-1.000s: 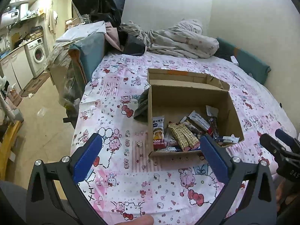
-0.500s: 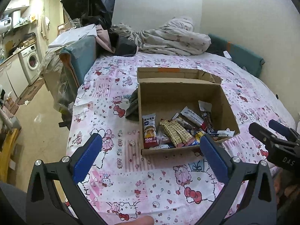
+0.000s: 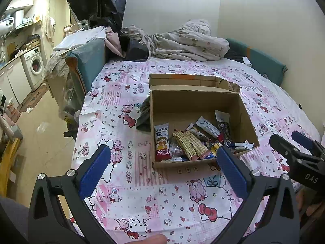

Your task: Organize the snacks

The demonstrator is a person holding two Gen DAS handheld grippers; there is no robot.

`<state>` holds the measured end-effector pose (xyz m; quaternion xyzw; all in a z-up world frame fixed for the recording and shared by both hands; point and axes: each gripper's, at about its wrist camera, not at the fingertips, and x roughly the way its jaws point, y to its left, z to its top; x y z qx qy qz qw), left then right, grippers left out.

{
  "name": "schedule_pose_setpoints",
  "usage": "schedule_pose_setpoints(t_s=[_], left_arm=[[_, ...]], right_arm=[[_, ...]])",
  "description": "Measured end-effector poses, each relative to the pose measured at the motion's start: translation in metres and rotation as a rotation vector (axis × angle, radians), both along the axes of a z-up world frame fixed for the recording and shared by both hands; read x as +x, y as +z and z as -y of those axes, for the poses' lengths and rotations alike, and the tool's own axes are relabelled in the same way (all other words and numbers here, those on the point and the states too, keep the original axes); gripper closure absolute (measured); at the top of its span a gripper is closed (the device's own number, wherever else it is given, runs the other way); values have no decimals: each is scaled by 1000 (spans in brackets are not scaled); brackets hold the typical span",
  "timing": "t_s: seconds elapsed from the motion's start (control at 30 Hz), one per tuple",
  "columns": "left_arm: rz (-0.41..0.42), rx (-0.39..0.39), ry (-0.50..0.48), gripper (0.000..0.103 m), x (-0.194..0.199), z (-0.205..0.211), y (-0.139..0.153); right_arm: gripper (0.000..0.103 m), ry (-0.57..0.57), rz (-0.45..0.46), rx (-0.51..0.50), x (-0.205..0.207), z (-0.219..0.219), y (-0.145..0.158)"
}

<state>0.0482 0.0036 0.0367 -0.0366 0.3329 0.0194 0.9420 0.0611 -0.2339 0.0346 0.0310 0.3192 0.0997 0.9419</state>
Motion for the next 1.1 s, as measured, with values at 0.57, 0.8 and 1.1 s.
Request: schedule_pose_setpoints(t_s=[0.57,0.8,1.1], left_arm=[[19,-7,7,0,-1,-3,1],[16,-10,15,0,-1,-3,2],[16,-11,16,0,-1,-3,2]], right_arm=[[0,4,13,6,-3,0,2],[0,11,12,8,-3,-1,3],[0,12,12,8,-3,-1,4]])
